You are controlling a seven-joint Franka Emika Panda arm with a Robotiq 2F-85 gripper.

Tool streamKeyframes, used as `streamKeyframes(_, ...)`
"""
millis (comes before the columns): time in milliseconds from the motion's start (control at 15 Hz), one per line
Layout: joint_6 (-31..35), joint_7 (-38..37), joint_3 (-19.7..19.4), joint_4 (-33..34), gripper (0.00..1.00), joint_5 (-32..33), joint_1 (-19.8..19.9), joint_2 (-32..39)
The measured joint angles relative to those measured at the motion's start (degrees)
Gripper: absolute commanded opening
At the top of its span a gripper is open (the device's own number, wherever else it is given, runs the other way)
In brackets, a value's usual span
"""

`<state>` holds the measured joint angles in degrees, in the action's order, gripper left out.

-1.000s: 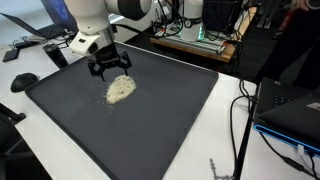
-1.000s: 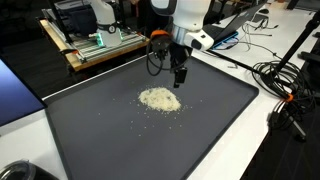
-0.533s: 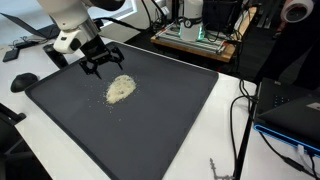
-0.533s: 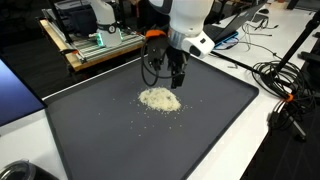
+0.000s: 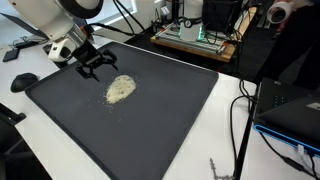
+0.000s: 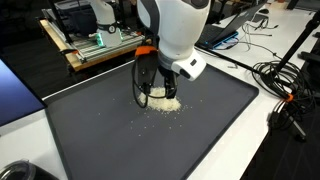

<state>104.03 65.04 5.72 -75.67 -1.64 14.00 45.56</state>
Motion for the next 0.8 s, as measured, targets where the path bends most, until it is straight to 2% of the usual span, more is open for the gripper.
streamKeyframes(467, -4.0, 9.6, 0.3, 5.8, 1.0, -8.3, 5.2, 5.5)
streamKeyframes(800, -5.1, 13.9, 0.4, 7.7, 1.0, -12.7, 7.7, 8.0)
